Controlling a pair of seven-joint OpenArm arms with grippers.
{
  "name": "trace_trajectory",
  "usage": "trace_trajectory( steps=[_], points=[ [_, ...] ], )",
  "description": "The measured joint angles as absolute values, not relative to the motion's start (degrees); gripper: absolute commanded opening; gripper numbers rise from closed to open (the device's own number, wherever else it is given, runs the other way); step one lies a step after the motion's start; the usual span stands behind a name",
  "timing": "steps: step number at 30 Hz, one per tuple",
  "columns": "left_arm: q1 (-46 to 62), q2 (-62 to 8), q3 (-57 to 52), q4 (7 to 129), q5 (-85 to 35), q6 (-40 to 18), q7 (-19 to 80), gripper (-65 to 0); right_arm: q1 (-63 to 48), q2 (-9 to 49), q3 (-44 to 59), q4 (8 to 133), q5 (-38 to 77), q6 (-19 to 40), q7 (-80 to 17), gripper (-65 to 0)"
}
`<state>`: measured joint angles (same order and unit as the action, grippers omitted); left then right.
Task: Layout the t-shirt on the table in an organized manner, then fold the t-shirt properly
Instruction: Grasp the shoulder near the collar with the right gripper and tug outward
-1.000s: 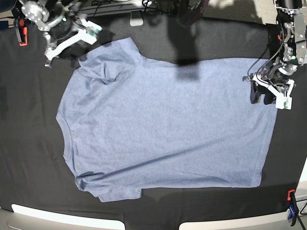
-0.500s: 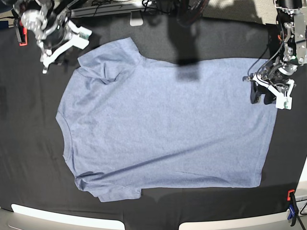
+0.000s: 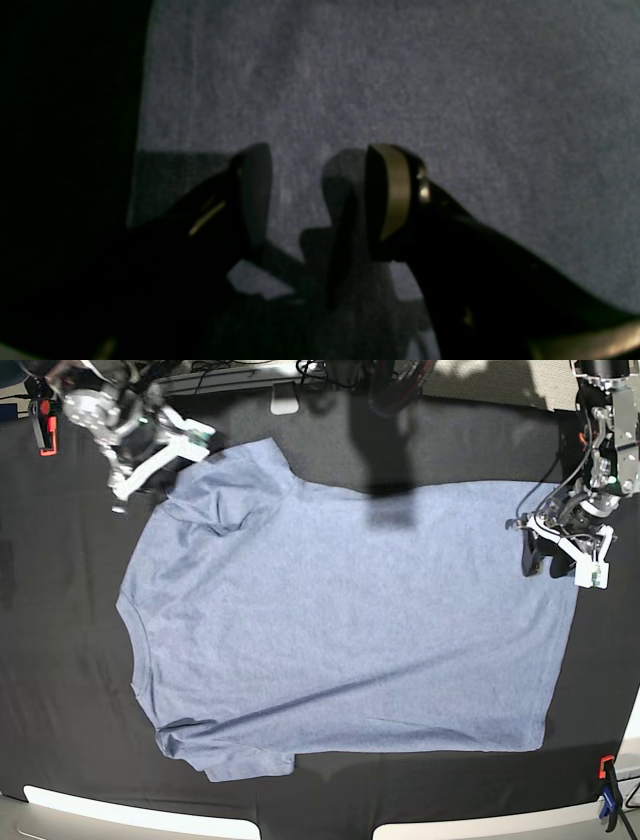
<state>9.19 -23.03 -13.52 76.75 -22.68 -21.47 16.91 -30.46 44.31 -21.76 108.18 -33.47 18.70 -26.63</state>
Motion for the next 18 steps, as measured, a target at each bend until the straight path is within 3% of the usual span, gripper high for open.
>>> trace_trajectory(
  steps=[7,18],
  points=[
    [9.2,-23.0,-13.5,76.8,-22.7,-21.5,16.8,-37.3,-26.6,44.5,-27.4,107.8,-34.5,18.3,-29.0,-40.9],
    [9.2,-23.0,-13.5,76.8,-22.7,-21.5,16.8,-37.3,-25.5,42.7,-27.6,107.7,-34.5,18.3,-27.9,-42.4]
  ],
)
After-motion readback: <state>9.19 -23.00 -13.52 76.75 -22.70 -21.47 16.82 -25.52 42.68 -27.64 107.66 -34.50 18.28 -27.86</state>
